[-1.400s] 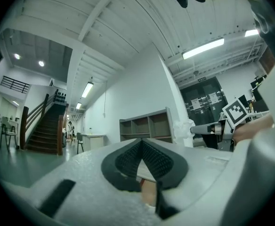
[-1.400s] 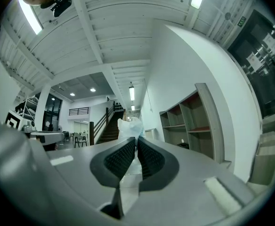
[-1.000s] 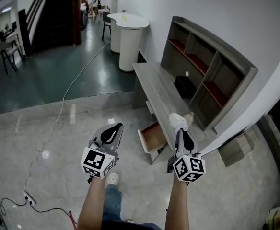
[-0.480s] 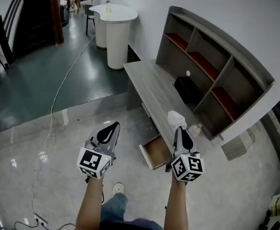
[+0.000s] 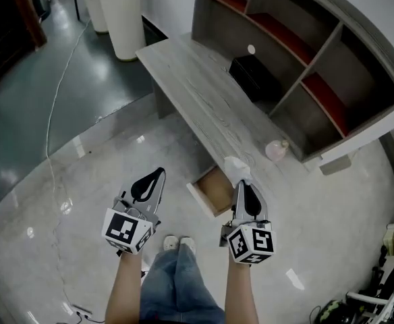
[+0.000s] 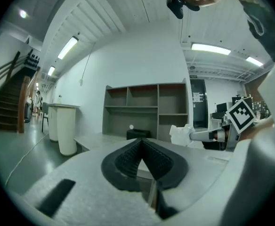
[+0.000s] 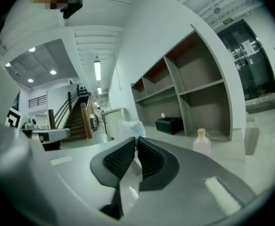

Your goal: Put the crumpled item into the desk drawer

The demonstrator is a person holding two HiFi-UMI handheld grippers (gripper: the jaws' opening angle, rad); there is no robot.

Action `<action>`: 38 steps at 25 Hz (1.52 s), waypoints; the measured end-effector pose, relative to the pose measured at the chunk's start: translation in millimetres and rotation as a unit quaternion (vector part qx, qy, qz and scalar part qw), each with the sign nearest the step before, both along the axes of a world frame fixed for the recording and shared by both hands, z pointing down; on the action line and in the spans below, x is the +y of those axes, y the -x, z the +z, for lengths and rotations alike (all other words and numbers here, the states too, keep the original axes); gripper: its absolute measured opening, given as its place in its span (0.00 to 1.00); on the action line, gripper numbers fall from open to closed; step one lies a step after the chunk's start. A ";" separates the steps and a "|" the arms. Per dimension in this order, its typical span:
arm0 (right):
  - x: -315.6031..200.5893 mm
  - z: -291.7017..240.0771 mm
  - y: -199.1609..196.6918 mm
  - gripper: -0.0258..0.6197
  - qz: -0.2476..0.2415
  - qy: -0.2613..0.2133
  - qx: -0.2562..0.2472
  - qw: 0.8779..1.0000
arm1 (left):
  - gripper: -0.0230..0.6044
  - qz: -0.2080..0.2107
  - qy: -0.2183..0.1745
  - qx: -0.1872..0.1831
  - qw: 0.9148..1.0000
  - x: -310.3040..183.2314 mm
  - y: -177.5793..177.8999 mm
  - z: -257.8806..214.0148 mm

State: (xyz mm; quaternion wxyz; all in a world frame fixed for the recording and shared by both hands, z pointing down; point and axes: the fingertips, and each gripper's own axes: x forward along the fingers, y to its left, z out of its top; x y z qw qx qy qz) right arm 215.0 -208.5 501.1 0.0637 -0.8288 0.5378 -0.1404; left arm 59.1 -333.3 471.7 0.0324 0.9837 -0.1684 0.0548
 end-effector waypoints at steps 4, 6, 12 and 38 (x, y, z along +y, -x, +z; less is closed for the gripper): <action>-6.3 77.7 9.9 0.09 0.011 0.052 -0.039 0.998 | 0.04 0.024 0.036 -0.036 0.998 -1.5 -23.6 68.3; -5.1 120.7 12.9 0.09 0.021 0.080 -0.064 0.994 | 0.04 0.033 0.056 -0.052 0.997 -0.6 -31.2 105.9; 9.0 236.6 3.9 0.09 0.091 0.153 -0.138 0.974 | 0.04 0.054 0.107 -0.078 0.990 7.2 -39.7 193.1; -60.8 13.1 -55.5 0.06 0.040 0.006 -0.010 0.999 | 0.04 0.035 -0.003 0.007 0.999 -44.2 -86.8 15.3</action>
